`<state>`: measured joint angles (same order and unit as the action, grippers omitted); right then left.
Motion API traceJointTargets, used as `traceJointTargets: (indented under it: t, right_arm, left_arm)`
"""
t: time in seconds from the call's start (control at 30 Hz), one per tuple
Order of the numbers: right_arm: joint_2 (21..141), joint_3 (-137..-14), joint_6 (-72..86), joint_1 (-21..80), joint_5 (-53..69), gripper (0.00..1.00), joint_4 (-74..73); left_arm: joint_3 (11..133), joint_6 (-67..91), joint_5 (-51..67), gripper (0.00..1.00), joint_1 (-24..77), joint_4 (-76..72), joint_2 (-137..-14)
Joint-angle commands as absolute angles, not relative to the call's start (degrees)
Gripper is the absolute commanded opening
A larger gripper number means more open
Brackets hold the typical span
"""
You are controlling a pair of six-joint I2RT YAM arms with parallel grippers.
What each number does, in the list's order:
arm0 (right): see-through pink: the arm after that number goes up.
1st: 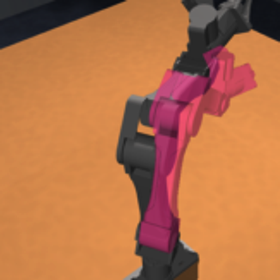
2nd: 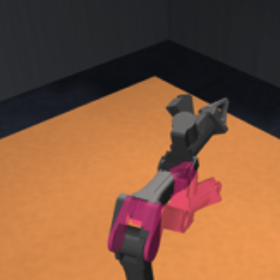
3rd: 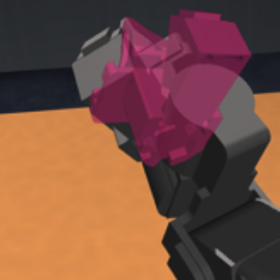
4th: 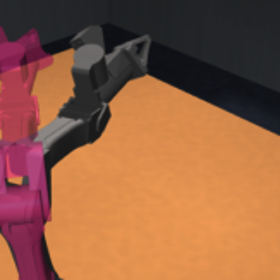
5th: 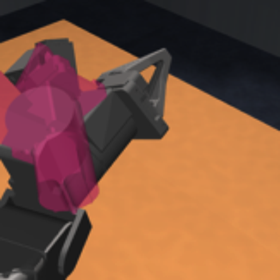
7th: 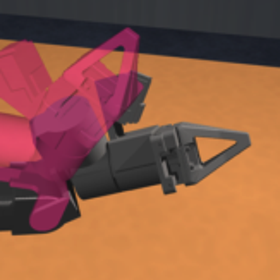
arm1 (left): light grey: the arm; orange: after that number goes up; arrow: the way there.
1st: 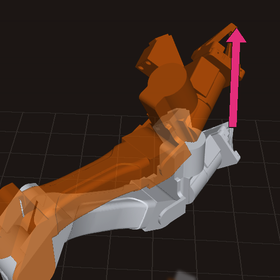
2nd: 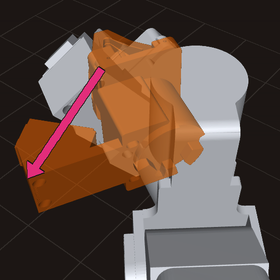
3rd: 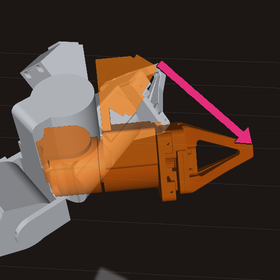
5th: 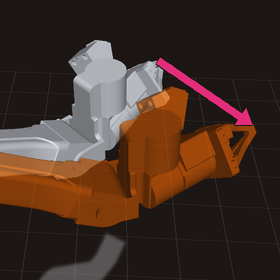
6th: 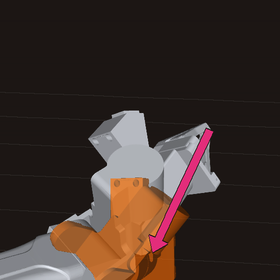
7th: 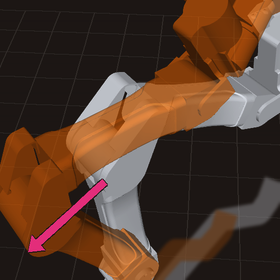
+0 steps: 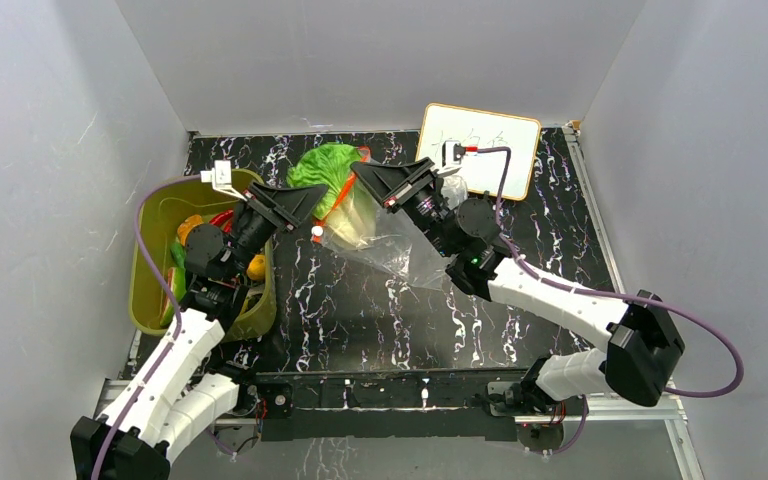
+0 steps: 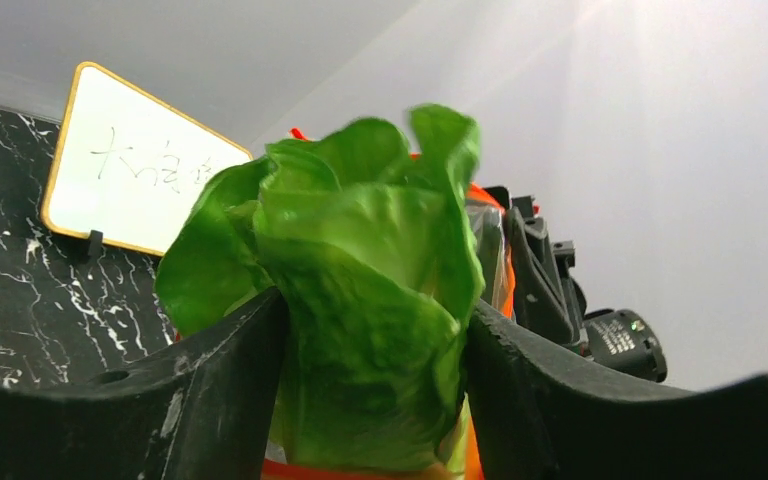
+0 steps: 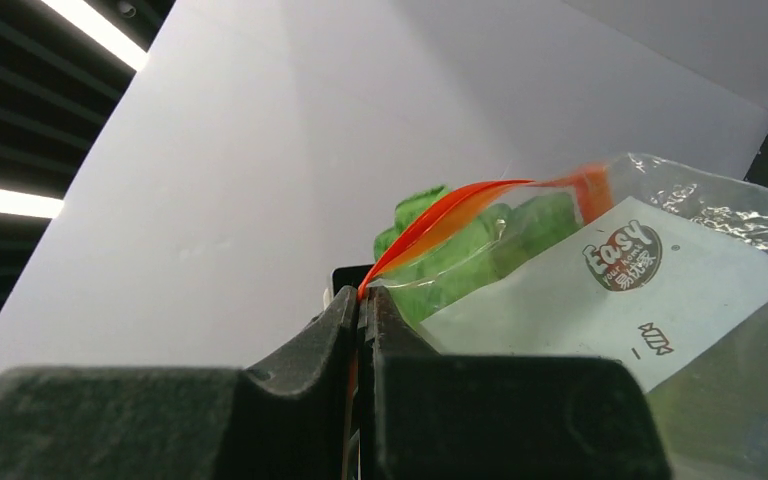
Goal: Place the food in the zip-top bag and seal the zipper
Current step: Place the fake vegetable in the zipper food storage bag.
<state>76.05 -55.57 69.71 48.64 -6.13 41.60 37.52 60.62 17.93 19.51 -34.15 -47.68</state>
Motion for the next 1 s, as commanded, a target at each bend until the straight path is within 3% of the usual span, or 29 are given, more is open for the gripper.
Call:
traceJointTargets:
  t: [0.0, 0.27, 0.53, 0.97]
  right_arm:
    - [75.5, -55.3, 64.1, 48.7, -6.9, 0.00, 49.4]
    - [75.1, -55.3, 63.1, 48.7, -2.7, 0.00, 52.1]
    - [71.9, -52.6, 63.4, 48.7, 2.9, 0.00, 47.7]
    - [61.7, -43.0, 59.6, 48.6, 3.8, 0.00, 40.9]
  left_arm:
    - [38.6, 54.5, 22.8, 0.61, 19.9, -35.8, -46.0]
    - [45.3, 43.1, 27.4, 0.59, 19.9, -25.6, -45.9]
    - [52.4, 33.9, 27.6, 0.75, 19.9, -11.3, -44.1]
    - [59.5, 25.0, 17.6, 0.73, 19.9, 15.1, -41.4]
